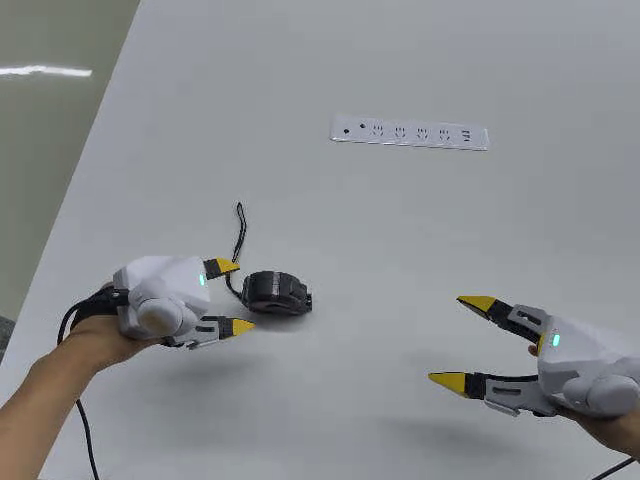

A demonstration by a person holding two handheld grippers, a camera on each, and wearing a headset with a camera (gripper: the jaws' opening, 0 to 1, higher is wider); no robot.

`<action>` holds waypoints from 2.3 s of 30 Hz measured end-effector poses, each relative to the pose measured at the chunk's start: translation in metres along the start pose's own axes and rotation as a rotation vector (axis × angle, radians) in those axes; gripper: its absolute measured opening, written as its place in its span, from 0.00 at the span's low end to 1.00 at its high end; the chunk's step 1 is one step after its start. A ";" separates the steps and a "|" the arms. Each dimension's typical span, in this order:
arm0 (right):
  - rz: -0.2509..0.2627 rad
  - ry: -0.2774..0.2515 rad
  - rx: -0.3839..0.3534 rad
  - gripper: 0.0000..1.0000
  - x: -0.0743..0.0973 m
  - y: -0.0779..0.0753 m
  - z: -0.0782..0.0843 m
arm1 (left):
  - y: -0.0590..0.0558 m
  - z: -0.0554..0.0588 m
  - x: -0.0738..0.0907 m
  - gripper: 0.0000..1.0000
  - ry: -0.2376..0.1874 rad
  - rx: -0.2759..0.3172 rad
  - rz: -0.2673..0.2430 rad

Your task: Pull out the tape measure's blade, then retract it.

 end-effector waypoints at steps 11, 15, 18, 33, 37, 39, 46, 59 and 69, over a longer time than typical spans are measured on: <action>-0.048 0.004 0.044 0.55 -0.025 -0.013 -0.001 | 0.011 -0.003 -0.020 0.36 0.033 -0.066 0.052; -0.062 0.004 0.056 0.53 -0.033 -0.015 -0.002 | 0.012 -0.005 -0.025 0.35 0.031 -0.074 0.077; -0.081 -0.003 0.068 0.51 -0.041 -0.016 -0.004 | 0.012 -0.006 -0.031 0.32 0.040 -0.085 0.103; -0.159 -0.016 0.106 0.46 -0.087 -0.020 -0.007 | 0.014 -0.005 -0.044 0.30 0.051 -0.140 0.175; -0.169 -0.029 0.109 0.44 -0.102 -0.020 -0.010 | 0.013 -0.005 -0.044 0.29 0.051 -0.137 0.171; -0.179 -0.034 0.112 0.43 -0.110 -0.020 -0.012 | 0.012 -0.005 -0.044 0.29 0.050 -0.138 0.170; -0.225 -0.034 0.117 0.39 -0.136 -0.021 -0.015 | 0.013 -0.004 -0.043 0.28 0.037 -0.135 0.167; -0.291 -0.010 0.141 0.30 -0.170 -0.018 -0.013 | 0.014 -0.003 -0.043 0.27 0.016 -0.117 0.165; -0.321 0.000 0.145 0.25 -0.192 -0.017 -0.015 | 0.015 -0.002 -0.043 0.27 0.004 -0.116 0.170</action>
Point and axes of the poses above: the centre of the closed fingertips' face, and the gripper's own axes: x roughly backward along the fingers, y roughly to its left, z roughly out of its underside, the point moved 9 cm from there along x, roughly backward along the fingers, and after that the axes turned 5 degrees about -x, right-handed, at the moved point
